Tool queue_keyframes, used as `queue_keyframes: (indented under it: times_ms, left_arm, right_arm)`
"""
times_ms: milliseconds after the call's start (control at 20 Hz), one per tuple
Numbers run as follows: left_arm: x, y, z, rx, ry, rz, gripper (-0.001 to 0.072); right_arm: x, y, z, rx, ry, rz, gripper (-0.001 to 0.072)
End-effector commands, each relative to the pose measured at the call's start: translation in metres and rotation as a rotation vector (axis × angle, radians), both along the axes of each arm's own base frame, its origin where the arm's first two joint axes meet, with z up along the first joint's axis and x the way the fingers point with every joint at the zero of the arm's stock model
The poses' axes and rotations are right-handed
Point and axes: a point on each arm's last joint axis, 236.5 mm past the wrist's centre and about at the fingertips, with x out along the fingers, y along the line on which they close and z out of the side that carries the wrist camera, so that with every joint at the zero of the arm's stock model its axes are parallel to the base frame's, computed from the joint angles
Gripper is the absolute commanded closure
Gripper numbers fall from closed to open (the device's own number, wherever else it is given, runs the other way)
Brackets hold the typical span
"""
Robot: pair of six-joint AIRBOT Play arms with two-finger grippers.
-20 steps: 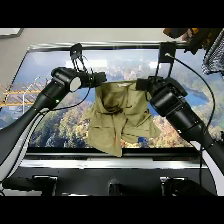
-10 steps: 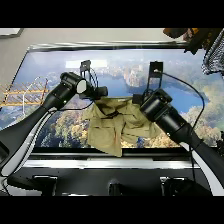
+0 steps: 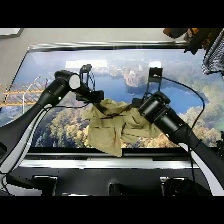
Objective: Fold the clothes and pants, and hang the long-sleeved shirts on hangers.
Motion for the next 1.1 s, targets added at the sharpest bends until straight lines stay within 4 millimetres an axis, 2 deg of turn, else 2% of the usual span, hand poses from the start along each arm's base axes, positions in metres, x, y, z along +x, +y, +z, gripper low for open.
queue_keyframes:
  times_ms: [0, 100, 250, 350, 450, 550, 650, 750, 900, 1050]
  left_arm:
    - [0.009, 0.019, 0.013, -0.042, -0.012, -0.014, 0.0085]
    - [0.020, 0.059, 0.034, -0.026, -0.053, 0.017, 0.0085]
    - [0.028, 0.160, 0.063, 0.058, -0.113, 0.139, 0.0085]
    - [0.014, 0.228, 0.072, 0.085, -0.146, 0.230, 0.0084]
    - [-0.009, 0.290, 0.079, 0.122, -0.195, 0.318, 0.0085]
    - [-0.039, 0.338, 0.078, 0.156, -0.192, 0.399, 0.0085]
    - [-0.061, 0.372, 0.073, 0.188, -0.173, 0.437, 0.0085]
    - [-0.072, 0.392, 0.063, 0.217, -0.155, 0.427, 0.0085]
    - [-0.090, 0.411, 0.037, 0.243, -0.099, 0.387, 0.0085]
    - [-0.108, 0.421, -0.003, 0.238, -0.002, 0.331, 0.0085]
  right_arm:
    - [0.006, 0.016, -0.002, 0.080, -0.004, 0.043, 0.0683]
    - [0.003, 0.020, -0.004, 0.093, 0.009, 0.053, 0.0683]
    - [0.000, 0.023, -0.007, 0.091, 0.030, 0.076, 0.0682]
    - [-0.003, 0.024, -0.009, 0.083, 0.045, 0.092, 0.0683]
    - [-0.006, 0.023, -0.011, 0.071, 0.064, 0.100, 0.0683]
    - [-0.006, 0.023, -0.012, 0.075, 0.067, 0.099, 0.0683]
    - [-0.006, 0.024, -0.011, 0.078, 0.065, 0.100, 0.0683]
    - [-0.006, 0.024, -0.011, 0.078, 0.065, 0.101, 0.0683]
    - [-0.006, 0.024, -0.011, 0.078, 0.065, 0.101, 0.0683]
    - [-0.007, 0.024, -0.012, 0.078, 0.068, 0.099, 0.0683]
